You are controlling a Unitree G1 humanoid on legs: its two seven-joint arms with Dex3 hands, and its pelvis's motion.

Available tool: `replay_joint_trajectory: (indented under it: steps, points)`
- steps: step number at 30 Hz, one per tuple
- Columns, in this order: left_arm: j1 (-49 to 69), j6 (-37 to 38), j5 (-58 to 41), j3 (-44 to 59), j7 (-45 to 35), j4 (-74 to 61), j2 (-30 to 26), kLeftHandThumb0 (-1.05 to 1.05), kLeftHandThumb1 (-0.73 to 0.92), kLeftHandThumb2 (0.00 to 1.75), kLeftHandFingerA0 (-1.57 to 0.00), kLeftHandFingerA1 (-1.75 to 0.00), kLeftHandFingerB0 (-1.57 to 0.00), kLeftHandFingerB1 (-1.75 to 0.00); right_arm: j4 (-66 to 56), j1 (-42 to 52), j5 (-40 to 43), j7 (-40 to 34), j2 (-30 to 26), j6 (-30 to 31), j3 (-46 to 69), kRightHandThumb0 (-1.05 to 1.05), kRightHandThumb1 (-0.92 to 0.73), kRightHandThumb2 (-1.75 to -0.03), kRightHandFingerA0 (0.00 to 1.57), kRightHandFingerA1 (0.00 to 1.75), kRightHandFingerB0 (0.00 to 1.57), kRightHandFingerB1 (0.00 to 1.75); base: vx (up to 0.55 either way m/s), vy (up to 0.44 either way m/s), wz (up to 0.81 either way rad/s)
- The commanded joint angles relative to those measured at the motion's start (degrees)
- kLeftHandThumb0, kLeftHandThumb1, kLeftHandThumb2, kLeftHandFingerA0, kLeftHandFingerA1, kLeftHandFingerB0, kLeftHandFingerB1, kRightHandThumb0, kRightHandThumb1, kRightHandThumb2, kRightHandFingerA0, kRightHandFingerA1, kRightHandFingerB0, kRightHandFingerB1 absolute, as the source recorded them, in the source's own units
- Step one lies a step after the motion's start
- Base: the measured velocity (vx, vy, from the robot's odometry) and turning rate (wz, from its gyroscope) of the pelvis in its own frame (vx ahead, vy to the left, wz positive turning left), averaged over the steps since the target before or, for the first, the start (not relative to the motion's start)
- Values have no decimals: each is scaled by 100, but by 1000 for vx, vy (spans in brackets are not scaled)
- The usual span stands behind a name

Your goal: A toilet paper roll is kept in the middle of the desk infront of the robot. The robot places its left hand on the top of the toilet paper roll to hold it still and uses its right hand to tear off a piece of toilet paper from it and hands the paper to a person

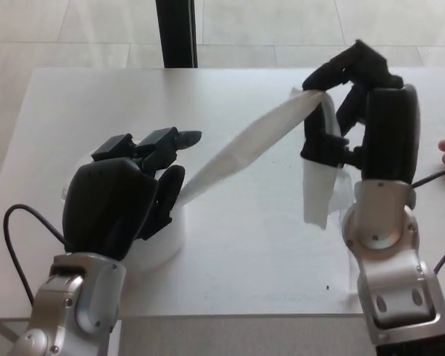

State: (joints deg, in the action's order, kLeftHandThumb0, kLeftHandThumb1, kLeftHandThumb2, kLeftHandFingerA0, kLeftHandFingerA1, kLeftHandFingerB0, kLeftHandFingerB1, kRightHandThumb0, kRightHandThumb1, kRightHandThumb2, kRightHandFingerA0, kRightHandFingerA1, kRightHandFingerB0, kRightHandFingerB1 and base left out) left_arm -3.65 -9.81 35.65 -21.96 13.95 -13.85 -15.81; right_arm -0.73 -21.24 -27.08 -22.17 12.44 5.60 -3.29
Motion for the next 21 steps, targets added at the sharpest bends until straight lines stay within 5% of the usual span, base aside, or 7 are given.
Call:
replay_joint_trajectory:
  steps: [1, 3, 4, 11, 16, 17, 21]
  points:
    - [970, -357, -115, -53, -691, 926, -321, -30, 71, 74, -71, -148, -46, -45, -622, -2111, 3624, -155, 60, 1207, 2545, -22, -42, -144, 101, 175, 76, 167, 0, 0, 0]
    - [996, -283, -145, -60, -674, 942, -328, -29, 69, 74, -71, -154, -45, -43, -469, -2420, 3749, -184, -199, 1137, 2815, -19, -45, -140, 101, 175, 74, 164, 0, 0, 0]
    - [1017, -218, -152, -63, -646, 965, -344, -29, 69, 74, -69, -135, -44, -44, -407, -2611, 3797, -248, -310, 1253, 2979, -21, -49, -134, 102, 175, 75, 161, 0, 0, 0]
    - [1075, -286, -107, -75, -682, 911, -346, -29, 69, 74, -66, -132, -45, -44, 333, -3763, 3786, -353, -1343, 1063, 3742, -12, -43, -144, 103, 175, 86, 153, 0, 0, 0]
    - [1097, -243, -65, -103, -659, 937, -342, -29, 70, 73, -68, -124, -45, -44, 562, -3603, 3071, 240, -1990, 955, 3613, -13, -40, -149, 102, 175, 81, 154, 0, 0, 0]
    - [1100, -252, -56, -108, -665, 921, -338, -29, 69, 74, -67, -135, -45, -44, 732, -3383, 2809, 472, -2181, 591, 3450, -14, -40, -150, 105, 175, 88, 153, 0, 0, 0]
    - [1104, -213, -71, -75, -684, 946, -350, -30, 70, 74, -68, -126, -44, -44, 1608, -2648, 1631, 852, -3083, -583, 2704, -14, -38, -145, 100, 173, 86, 154, 0, 0, 0]
